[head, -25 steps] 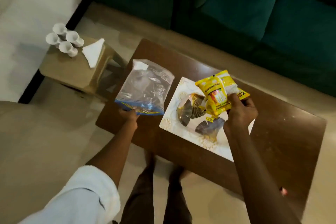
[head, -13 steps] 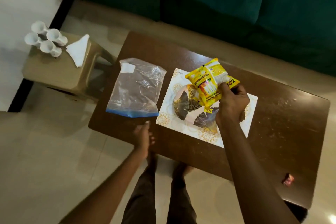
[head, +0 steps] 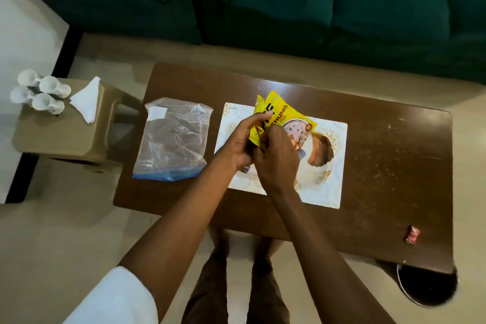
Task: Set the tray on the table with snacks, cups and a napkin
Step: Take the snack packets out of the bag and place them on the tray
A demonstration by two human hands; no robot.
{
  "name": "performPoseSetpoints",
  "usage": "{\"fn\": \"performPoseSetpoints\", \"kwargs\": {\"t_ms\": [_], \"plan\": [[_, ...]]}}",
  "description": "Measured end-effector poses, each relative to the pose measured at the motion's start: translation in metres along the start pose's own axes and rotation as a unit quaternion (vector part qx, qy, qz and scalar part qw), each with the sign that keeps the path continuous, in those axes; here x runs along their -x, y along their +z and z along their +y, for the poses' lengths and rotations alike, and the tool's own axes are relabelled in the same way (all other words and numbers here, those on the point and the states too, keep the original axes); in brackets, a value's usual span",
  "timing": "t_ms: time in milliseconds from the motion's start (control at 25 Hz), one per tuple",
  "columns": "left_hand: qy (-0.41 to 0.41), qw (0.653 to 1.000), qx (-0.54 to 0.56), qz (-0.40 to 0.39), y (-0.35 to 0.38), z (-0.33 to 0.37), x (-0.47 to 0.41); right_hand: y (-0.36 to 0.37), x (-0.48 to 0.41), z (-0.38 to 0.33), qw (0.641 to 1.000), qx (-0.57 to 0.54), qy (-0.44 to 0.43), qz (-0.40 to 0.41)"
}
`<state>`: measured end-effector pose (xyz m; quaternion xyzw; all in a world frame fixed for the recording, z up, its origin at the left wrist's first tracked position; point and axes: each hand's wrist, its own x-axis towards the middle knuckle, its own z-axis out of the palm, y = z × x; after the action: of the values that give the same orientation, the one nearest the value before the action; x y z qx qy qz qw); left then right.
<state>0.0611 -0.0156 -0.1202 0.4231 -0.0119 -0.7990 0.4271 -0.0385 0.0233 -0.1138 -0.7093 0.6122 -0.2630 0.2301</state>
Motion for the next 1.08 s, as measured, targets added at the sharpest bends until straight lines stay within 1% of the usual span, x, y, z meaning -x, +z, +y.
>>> {"fn": "performPoseSetpoints", "kwargs": {"t_ms": [80,160,200,240,280,320,360,400,440,480,520,560,600,720,800,840,880,920,1000,1080], "plan": [[-0.006,0.999,-0.035,0.029,-0.014,-0.004,-0.010,0.005,0.005,0.013,0.999,-0.022,-0.008,-0.049],[-0.015,0.997,-0.054,0.049,-0.022,-0.005,-0.016,0.002,0.006,0.025,0.993,-0.080,-0.013,-0.085],[-0.017,0.997,-0.056,0.050,-0.026,-0.005,-0.018,-0.003,0.003,0.031,0.991,-0.108,-0.002,-0.076],[-0.018,0.997,-0.054,0.050,-0.028,-0.007,-0.019,-0.008,0.000,0.038,0.990,-0.133,0.026,-0.035],[-0.017,0.997,-0.051,0.052,-0.030,-0.007,-0.020,-0.012,-0.005,0.049,0.985,-0.153,0.077,0.024],[-0.013,0.997,-0.050,0.055,-0.030,-0.006,-0.020,-0.014,-0.010,0.062,0.969,-0.174,0.153,0.085],[-0.007,0.997,-0.053,0.054,-0.030,-0.006,-0.021,-0.017,-0.016,0.071,0.940,-0.205,0.246,0.117],[-0.004,0.997,-0.060,0.048,-0.030,-0.007,-0.022,-0.018,-0.022,0.079,0.902,-0.256,0.334,0.096],[-0.006,0.997,-0.069,0.040,-0.029,-0.008,-0.024,-0.018,-0.027,0.086,0.864,-0.313,0.392,0.043],[-0.008,0.996,-0.078,0.034,-0.028,-0.008,-0.025,-0.015,-0.029,0.091,0.833,-0.369,0.411,-0.024],[-0.010,0.996,-0.085,0.034,-0.027,-0.007,-0.025,-0.012,-0.031,0.094,0.813,-0.408,0.409,-0.074],[-0.012,0.996,-0.088,0.032,-0.028,-0.005,-0.024,-0.010,-0.033,0.096,0.806,-0.427,0.399,-0.092],[-0.017,0.996,-0.087,0.028,-0.030,-0.003,-0.023,-0.008,-0.036,0.096,0.808,-0.432,0.390,-0.092],[-0.020,0.996,-0.091,-0.001,-0.036,0.002,-0.019,-0.004,-0.044,0.098,0.815,-0.440,0.373,-0.058],[0.001,0.993,-0.120,-0.012,-0.042,0.001,-0.024,-0.004,-0.048,0.096,0.816,-0.438,0.374,-0.041],[0.013,0.990,-0.144,-0.004,-0.044,-0.002,-0.028,-0.004,-0.048,0.095,0.818,-0.438,0.370,-0.041],[0.025,0.986,-0.162,0.020,-0.047,-0.006,-0.032,-0.004,-0.049,0.095,0.816,-0.444,0.366,-0.048],[0.037,0.982,-0.176,0.062,-0.049,-0.009,-0.035,-0.005,-0.049,0.097,0.807,-0.459,0.368,-0.054],[0.068,0.967,-0.197,0.145,-0.057,-0.014,-0.038,-0.006,-0.052,0.108,0.770,-0.503,0.390,-0.046],[0.099,0.957,-0.211,0.171,-0.065,-0.014,-0.038,-0.012,-0.055,0.123,0.727,-0.548,0.412,-0.031]]}}
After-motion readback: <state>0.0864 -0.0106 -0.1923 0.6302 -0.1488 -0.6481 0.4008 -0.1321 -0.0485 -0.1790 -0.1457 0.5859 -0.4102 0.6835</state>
